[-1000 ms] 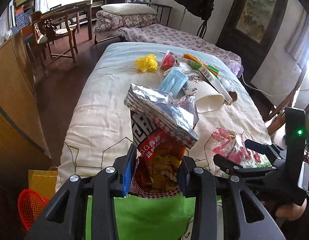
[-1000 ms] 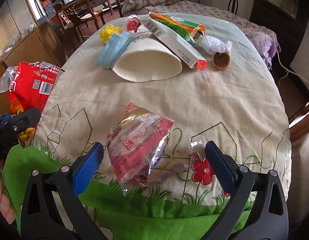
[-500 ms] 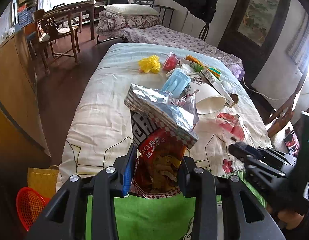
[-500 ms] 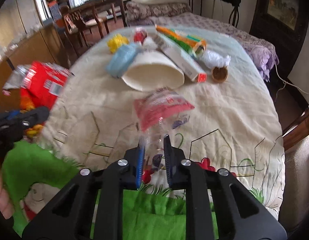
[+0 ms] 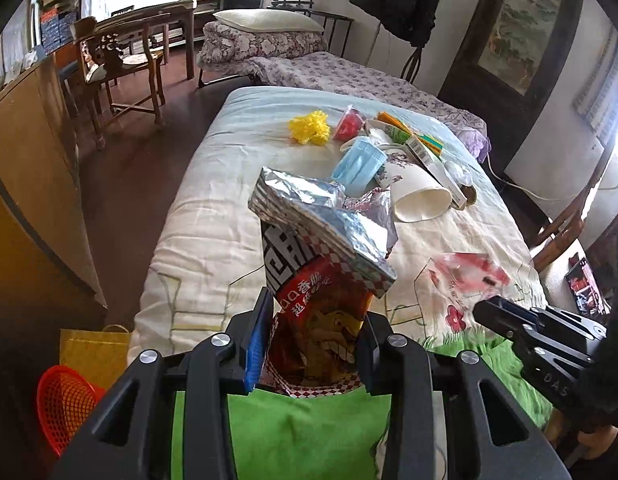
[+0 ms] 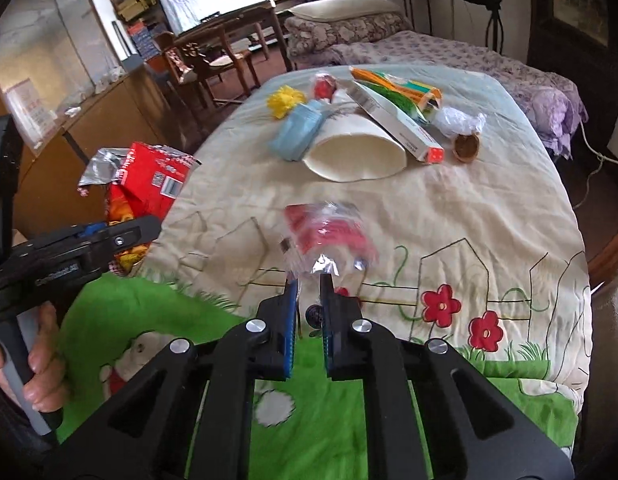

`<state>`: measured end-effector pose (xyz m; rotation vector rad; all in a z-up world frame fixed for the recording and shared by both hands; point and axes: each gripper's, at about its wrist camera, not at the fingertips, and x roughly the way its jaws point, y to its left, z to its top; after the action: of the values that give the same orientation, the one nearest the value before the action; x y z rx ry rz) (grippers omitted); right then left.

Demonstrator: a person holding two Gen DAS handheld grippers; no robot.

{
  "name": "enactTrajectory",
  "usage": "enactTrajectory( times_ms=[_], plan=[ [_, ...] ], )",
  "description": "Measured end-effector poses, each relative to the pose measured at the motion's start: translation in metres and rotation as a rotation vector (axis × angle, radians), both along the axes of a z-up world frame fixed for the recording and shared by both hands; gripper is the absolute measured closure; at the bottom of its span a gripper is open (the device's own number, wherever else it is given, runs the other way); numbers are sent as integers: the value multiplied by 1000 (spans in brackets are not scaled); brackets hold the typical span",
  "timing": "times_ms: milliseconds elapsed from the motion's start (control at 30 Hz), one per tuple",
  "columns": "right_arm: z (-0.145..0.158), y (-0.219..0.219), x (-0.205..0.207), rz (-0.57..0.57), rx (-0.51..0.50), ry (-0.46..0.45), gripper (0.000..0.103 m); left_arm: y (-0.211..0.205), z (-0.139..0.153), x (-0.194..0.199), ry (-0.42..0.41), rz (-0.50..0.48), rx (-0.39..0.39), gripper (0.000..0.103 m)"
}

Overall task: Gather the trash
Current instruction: 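Grasp the clear plastic bag with the right tool while the left tool holds the chip bag, then carry both items to the red wastebasket and open both tools to drop them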

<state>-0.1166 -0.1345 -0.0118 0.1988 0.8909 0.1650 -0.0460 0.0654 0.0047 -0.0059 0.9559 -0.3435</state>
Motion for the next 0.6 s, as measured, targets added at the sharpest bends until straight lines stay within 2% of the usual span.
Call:
enactTrajectory(
  times_ms=[200,433,600],
  plan=[
    [22,17,-3,55,0,-45,91,37,13,-6,1,66,-45,66],
    [41,39,4,107,0,-80,91,75,31,-16,-41,134,-68,66],
    [60,74,2,212,-18,-106,91,104,37,-28,-55,175,-65,66]
  ],
)
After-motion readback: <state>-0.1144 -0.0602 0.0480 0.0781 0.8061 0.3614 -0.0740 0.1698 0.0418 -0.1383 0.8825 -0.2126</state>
